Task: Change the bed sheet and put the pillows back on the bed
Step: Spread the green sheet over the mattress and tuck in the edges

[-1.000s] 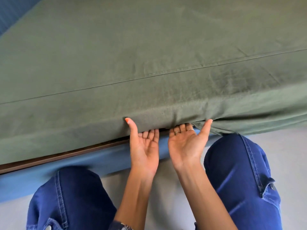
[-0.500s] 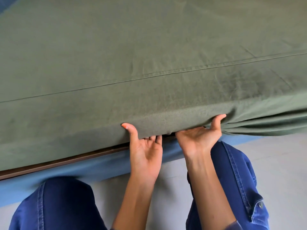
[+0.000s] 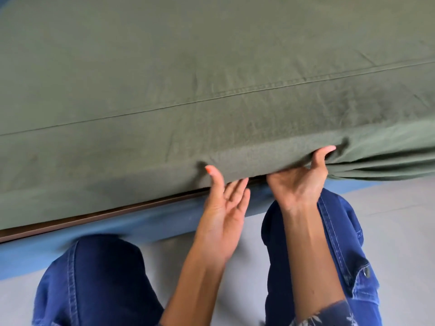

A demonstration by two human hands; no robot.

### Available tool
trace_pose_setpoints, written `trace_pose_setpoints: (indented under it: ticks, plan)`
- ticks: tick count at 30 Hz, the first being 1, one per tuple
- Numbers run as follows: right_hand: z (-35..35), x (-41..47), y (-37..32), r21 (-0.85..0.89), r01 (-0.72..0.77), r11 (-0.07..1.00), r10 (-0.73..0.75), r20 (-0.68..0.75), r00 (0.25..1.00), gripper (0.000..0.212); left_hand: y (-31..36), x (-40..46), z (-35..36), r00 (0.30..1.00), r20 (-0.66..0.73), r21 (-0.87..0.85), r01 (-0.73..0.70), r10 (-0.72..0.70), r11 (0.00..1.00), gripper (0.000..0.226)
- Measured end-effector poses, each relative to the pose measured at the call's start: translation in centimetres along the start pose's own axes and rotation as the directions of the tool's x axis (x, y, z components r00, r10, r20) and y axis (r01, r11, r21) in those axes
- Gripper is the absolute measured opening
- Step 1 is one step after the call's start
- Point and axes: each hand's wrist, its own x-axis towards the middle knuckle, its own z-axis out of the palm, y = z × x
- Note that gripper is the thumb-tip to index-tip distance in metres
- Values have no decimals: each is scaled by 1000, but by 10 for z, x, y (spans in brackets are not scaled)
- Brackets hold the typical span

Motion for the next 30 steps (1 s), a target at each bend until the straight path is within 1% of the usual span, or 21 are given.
trace_pose_setpoints:
  ticks: [2,4,6,8,9,10,12,13,14,15,16,17,19,21,23,25,26,27,28,29,30]
  plan:
    - [-2,-1,-10,-120,-25,992,17,-67,998,64,-9,7,9,1000,-17,-41,-27,27,999,117]
    - [-3,-4,-21,-254,-74,964,35,-155,987,67,-14,9,19,999,-30,-56,-42,40,998,113]
    - [-6,-15,-25,-370,-78,926,-12,-235,972,60,-17,9,25,998,-35,-23,-47,46,999,92]
    - [-8,-30,-20,-420,-27,907,-107,-293,950,48,-20,11,27,998,-46,-28,-46,45,999,75]
    - [-9,-35,-15,-394,2,919,-128,-293,947,51,-21,11,28,997,-44,-20,-57,56,998,75]
    - [-10,-39,-11,-320,28,947,-122,-276,953,59,-22,11,29,997,-37,-5,-69,69,998,80]
    - [-9,-37,-9,-103,49,993,-69,-201,977,74,-21,10,27,997,-44,57,-63,66,996,91]
    - [-4,-33,-11,-35,37,999,-42,-165,985,79,-17,10,25,997,-57,140,-40,48,989,92]
    - [-1,-27,-15,-19,12,1000,-15,-147,989,83,-11,9,20,998,-60,251,-7,22,968,89]
    - [1,-22,-18,-37,-11,999,5,-143,990,85,-3,5,15,999,-43,397,31,-15,917,86]
    - [3,-16,-21,-68,-30,997,20,-148,989,86,6,1,10,997,-15,559,68,-72,826,84]
    - [4,-12,-24,-90,-48,995,34,-147,989,85,13,-5,5,991,6,710,90,-134,698,84]
    - [7,-6,-29,-114,-58,992,45,-113,993,80,20,-16,2,975,38,897,64,-220,437,77]
    - [8,-3,-32,-135,-66,989,53,-93,994,76,20,-25,8,970,103,967,-46,-219,251,63]
    - [7,-1,-38,-201,-97,975,77,-108,991,81,19,-28,21,952,256,964,-239,-166,119,51]
    - [5,2,-46,-275,-181,944,148,-136,980,90,17,-28,37,891,444,894,-448,-94,-26,42]
    - [3,4,-51,-316,-229,921,190,-149,970,93,17,-26,44,825,563,811,-562,-43,-161,39]
    - [3,4,-56,-368,-264,892,220,-159,963,94,19,-23,53,708,706,658,-664,-17,-355,37]
    - [2,3,-61,-428,-289,856,234,-176,956,94,19,-16,60,549,835,448,-710,-30,-544,39]
    - [2,2,-65,-484,-298,823,232,-194,953,91,17,-8,68,390,917,233,-694,-84,-681,43]
    - [2,2,-68,-528,-299,795,220,-208,953,87,15,1,74,316,937,86,-627,-152,-775,53]
